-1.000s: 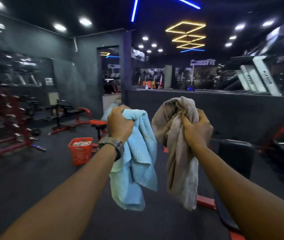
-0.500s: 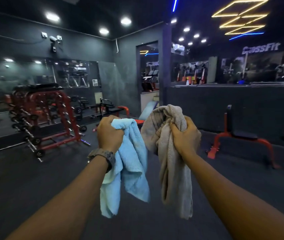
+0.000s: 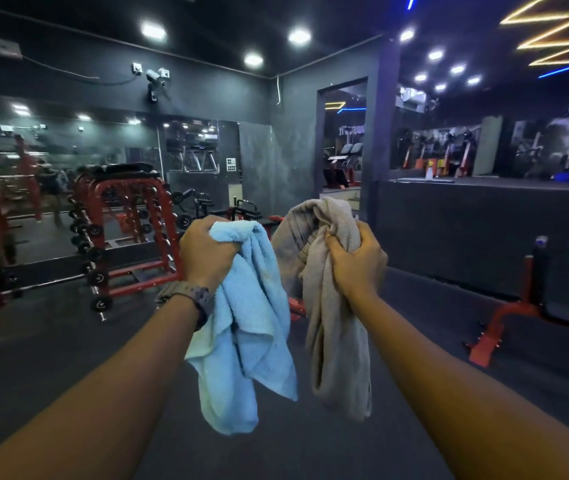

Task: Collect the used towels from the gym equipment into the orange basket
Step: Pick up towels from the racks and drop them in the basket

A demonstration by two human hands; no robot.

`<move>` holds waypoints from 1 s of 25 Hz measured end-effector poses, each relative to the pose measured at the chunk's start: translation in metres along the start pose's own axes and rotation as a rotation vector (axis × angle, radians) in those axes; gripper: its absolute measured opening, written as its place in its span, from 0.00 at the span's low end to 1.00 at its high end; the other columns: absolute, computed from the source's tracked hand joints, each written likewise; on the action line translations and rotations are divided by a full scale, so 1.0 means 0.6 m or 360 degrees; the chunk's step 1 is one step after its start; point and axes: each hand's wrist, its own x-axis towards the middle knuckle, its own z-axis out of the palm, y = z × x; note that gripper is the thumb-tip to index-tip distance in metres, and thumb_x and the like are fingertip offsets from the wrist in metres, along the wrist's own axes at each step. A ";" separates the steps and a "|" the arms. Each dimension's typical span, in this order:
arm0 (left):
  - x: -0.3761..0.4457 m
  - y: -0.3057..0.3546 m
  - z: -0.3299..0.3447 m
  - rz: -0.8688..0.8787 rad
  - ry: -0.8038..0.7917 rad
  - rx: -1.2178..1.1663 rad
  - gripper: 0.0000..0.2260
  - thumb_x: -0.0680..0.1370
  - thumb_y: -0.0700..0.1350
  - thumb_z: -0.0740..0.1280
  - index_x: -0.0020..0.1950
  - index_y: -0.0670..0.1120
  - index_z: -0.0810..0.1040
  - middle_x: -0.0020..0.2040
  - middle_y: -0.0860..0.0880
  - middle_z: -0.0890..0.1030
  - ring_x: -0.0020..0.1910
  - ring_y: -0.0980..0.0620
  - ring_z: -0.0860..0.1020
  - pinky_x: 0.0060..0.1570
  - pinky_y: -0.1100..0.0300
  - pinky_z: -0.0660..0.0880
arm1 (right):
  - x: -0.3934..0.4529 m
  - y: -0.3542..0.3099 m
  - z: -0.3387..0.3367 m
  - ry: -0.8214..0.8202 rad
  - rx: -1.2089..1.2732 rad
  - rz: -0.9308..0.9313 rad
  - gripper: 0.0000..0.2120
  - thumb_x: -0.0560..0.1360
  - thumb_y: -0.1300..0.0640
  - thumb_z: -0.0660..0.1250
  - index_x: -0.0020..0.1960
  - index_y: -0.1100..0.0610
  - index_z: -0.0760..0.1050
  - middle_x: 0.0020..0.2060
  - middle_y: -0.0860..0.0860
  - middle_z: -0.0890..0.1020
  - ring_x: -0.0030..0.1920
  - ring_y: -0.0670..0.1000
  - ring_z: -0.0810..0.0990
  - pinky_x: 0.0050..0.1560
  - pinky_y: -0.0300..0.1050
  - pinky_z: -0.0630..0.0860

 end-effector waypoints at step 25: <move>0.735 -0.397 0.698 0.0111 0.0099 0.0034 0.11 0.66 0.42 0.75 0.48 0.48 0.84 0.49 0.46 0.84 0.48 0.47 0.82 0.45 0.54 0.79 | 0.786 0.476 0.664 0.0084 0.0116 -0.0148 0.18 0.75 0.41 0.70 0.64 0.43 0.76 0.49 0.42 0.81 0.48 0.46 0.79 0.47 0.39 0.73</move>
